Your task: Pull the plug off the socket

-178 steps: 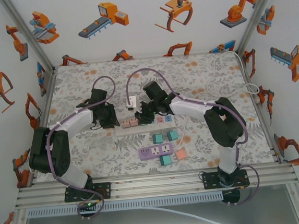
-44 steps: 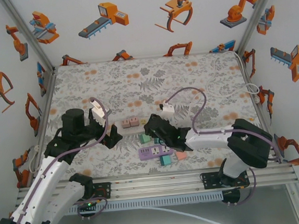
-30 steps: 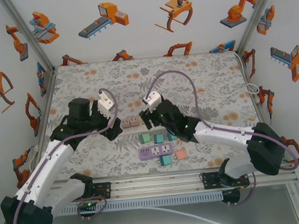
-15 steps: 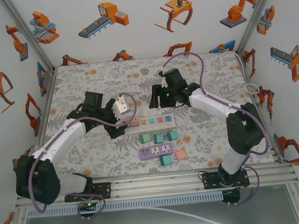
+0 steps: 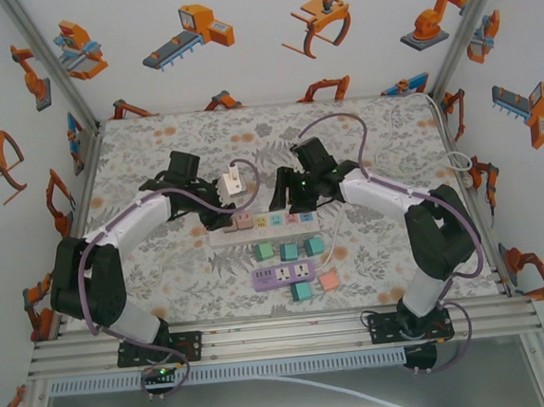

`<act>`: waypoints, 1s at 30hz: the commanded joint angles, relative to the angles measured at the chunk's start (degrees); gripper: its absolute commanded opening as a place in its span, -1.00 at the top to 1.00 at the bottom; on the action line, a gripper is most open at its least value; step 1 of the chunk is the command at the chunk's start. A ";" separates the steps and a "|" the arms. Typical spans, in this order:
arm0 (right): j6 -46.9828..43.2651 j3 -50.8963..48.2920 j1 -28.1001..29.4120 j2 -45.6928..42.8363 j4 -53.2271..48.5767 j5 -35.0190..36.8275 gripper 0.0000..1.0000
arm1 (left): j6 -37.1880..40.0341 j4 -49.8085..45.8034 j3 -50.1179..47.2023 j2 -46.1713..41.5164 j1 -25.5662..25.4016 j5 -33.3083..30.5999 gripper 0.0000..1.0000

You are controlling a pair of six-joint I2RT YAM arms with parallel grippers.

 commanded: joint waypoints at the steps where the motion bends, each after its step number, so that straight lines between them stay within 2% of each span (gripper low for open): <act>1: 1.28 -0.54 0.94 0.35 1.70 0.86 -0.17 | 2.81 -1.57 1.07 1.32 -0.78 1.59 0.01; 8: 1.92 -0.26 2.26 2.40 2.52 1.10 -0.17 | 4.33 -3.58 1.61 4.24 -1.64 -0.35 0.01; 15: 2.44 0.25 4.08 4.86 2.08 3.97 -0.17 | 5.37 -4.25 1.60 5.69 -2.07 -1.62 0.45; 17: 2.29 0.39 4.71 5.63 1.89 5.10 -0.17 | 5.42 -4.25 1.60 5.95 -2.26 -1.72 0.48; 19: 1.79 0.56 5.32 6.41 1.43 6.52 -0.17 | 5.44 -4.25 1.64 6.22 -2.53 -1.95 0.61; 26: -1.39 1.96 7.02 9.44 -5.04 16.90 -0.15 | 5.28 -4.25 2.07 5.17 -2.82 -2.22 0.73; 30: -2.61 1.75 7.49 11.25 -6.57 18.73 -0.15 | 5.45 -4.23 2.44 3.83 -2.85 -1.99 0.74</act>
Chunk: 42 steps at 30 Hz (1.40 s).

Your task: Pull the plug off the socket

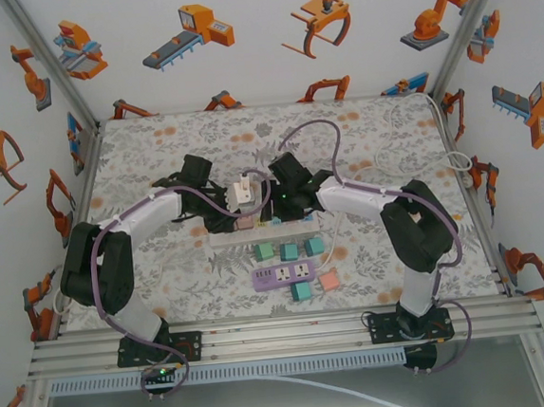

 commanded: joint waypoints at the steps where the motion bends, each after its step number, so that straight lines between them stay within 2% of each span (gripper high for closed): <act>1: -2.44 -1.42 0.21 4.57 -7.01 6.58 -0.15 | 1.65 -1.30 1.70 -1.33 -0.32 0.77 0.74; 10: -2.08 -1.82 1.71 7.53 -10.37 9.34 -0.15 | 3.01 -2.45 2.43 -3.86 -2.28 -3.75 0.74; 18: -3.15 -5.03 1.84 8.50 -9.87 8.21 -0.15 | 1.92 0.33 1.17 -5.14 -1.25 -0.78 0.78; 26: -2.76 -6.50 1.84 7.48 -8.71 8.20 -0.15 | 2.05 -0.87 1.72 -5.48 -1.27 -1.12 0.78; 32: -2.77 -6.22 1.84 6.07 -8.71 9.07 -0.15 | 0.60 -1.65 0.87 -8.90 -1.20 -0.96 0.77; 38: -2.92 -5.01 1.83 3.44 -8.81 8.34 -0.17 | -5.73 -0.30 -2.20 -15.59 -1.21 0.27 0.77; 40: -3.19 -4.09 1.84 1.81 -8.90 7.56 -0.17 | -10.16 1.96 -4.13 -19.20 -1.18 0.09 0.78; 42: -3.21 -3.41 1.83 -0.12 -8.51 6.86 -0.17 | -17.64 5.63 -6.14 -22.52 -1.52 -2.96 0.82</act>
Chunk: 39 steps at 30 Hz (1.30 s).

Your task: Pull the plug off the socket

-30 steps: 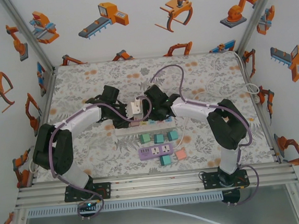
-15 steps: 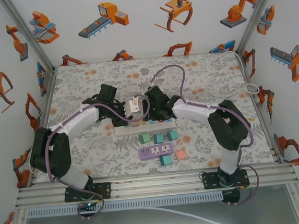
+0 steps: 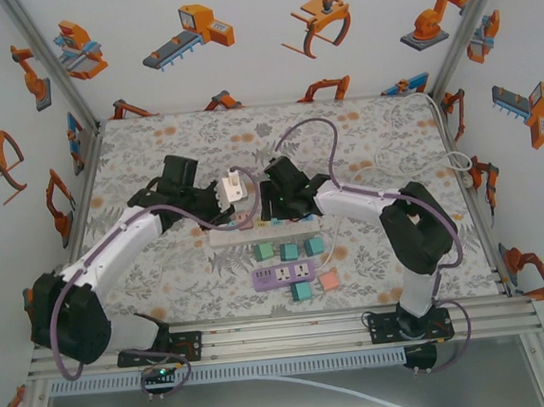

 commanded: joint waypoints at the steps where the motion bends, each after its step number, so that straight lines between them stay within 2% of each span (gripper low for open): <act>1: -1.56 -2.07 -0.04 -0.48 -9.54 0.27 -0.18 | -13.19 5.24 -3.00 -5.55 -0.38 -2.09 0.83; 5: -1.61 -1.34 -0.04 -4.72 -7.88 0.32 -0.17 | -28.48 9.54 -6.67 -12.73 -0.83 -8.67 0.83; 10: -1.15 -1.81 -0.04 -9.32 -6.07 3.17 -0.18 | -57.51 10.83 -9.95 -20.44 -0.88 -17.83 0.83; 13: -1.15 -3.47 -0.02 -11.86 -3.00 4.11 -0.18 | -70.17 12.64 -13.23 -24.43 -0.86 -18.27 0.83; 16: -1.15 -5.23 -0.02 -13.74 -0.61 4.95 -0.18 | -81.09 18.41 -19.15 -28.89 -0.85 -18.09 0.83; 21: -1.11 -7.62 -0.02 -15.66 1.53 6.42 -0.18 | -97.18 25.58 -29.26 -32.62 -0.84 -19.92 0.88; 27: -0.76 -8.39 -0.02 -15.35 2.16 6.02 -0.18 | -107.21 35.75 -39.61 -30.46 -1.05 -19.62 0.93; 32: -0.75 -8.40 -0.01 -14.97 2.11 6.05 -0.18 | -107.33 39.92 -41.40 -23.40 -2.05 -19.34 0.91; 39: -0.19 -8.96 -0.02 -15.41 1.95 6.70 -0.17 | -108.84 46.32 -41.96 -14.40 -5.58 -24.64 0.92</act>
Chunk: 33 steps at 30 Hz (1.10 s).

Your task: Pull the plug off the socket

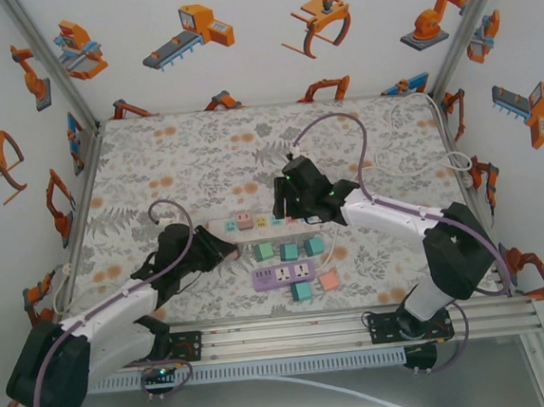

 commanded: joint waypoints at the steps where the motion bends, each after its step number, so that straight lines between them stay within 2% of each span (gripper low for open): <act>1: 0.69 -0.96 -0.03 -0.96 0.69 1.79 -0.18 | -2.19 6.68 -0.61 2.91 -1.21 -3.21 0.92; 14: 1.91 -1.59 -0.02 -0.81 0.86 2.04 -0.17 | -3.59 12.19 -1.67 10.07 -1.68 1.25 0.74; 22: 2.10 -1.80 -0.02 -0.64 0.88 2.05 -0.17 | -5.76 12.34 -2.10 10.76 -1.82 3.24 0.60; 30: 2.14 -1.41 -0.02 -0.13 1.01 1.86 -0.18 | -5.23 9.77 -2.27 9.66 -1.94 2.40 0.14; 33: 2.14 -1.25 -0.02 0.11 1.00 1.94 -0.18 | -5.07 9.53 -2.09 10.39 -1.90 2.33 -0.11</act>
